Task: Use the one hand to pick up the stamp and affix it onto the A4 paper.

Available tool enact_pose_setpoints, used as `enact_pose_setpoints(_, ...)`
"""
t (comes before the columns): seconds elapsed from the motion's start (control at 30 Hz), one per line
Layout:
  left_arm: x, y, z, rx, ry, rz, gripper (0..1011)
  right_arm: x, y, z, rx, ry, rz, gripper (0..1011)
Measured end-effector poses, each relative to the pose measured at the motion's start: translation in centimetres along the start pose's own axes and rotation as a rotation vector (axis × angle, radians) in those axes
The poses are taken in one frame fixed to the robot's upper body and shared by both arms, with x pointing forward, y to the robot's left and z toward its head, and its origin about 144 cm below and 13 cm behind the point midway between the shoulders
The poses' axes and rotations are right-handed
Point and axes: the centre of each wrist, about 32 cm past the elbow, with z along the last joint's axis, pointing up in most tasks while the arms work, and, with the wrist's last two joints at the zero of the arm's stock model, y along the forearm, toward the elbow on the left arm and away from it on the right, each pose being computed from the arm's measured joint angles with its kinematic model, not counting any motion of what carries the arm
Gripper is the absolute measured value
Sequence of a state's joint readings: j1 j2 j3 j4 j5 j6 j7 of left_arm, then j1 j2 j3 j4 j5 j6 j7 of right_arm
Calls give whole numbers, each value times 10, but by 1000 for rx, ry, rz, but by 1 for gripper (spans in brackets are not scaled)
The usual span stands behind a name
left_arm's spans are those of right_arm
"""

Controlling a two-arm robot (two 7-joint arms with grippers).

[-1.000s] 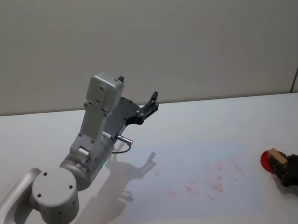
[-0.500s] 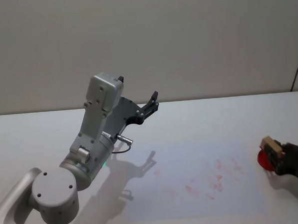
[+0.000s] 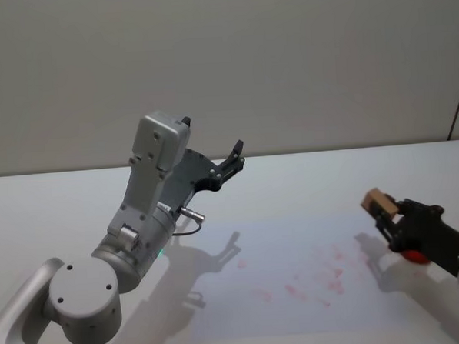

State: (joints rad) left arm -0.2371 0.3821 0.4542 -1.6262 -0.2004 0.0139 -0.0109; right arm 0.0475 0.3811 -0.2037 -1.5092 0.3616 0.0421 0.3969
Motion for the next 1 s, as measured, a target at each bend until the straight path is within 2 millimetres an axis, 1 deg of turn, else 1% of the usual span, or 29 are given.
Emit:
enact_pose_setpoints(0.17, 0, 0, 0, 0, 0, 0, 1001, -10, 7, 1, 7, 4, 53, 220)
enact_pose_setpoints(0.27, 0, 0, 0, 0, 0, 0, 1001, -20, 14, 0, 6, 2, 101, 220)
enact_pose_setpoints(0.3, 0, 0, 0, 0, 0, 0, 1001, -20, 14, 0, 6, 2, 101, 221)
enact_pose_setpoints(0.4, 0, 0, 0, 0, 0, 0, 1001, -30, 22, -4, -6, -2, 145, 220)
enact_pose_setpoints(0.6, 0, 0, 0, 0, 0, 0, 1001, -43, 33, -12, -28, -10, 189, 221)
enact_pose_setpoints(0.83, 0, 0, 0, 0, 0, 0, 1001, -51, 43, -20, -44, -27, 211, 221)
enact_pose_setpoints(1.0, 0, 0, 0, 0, 0, 0, 1001, -54, 47, -25, -50, -40, 217, 221)
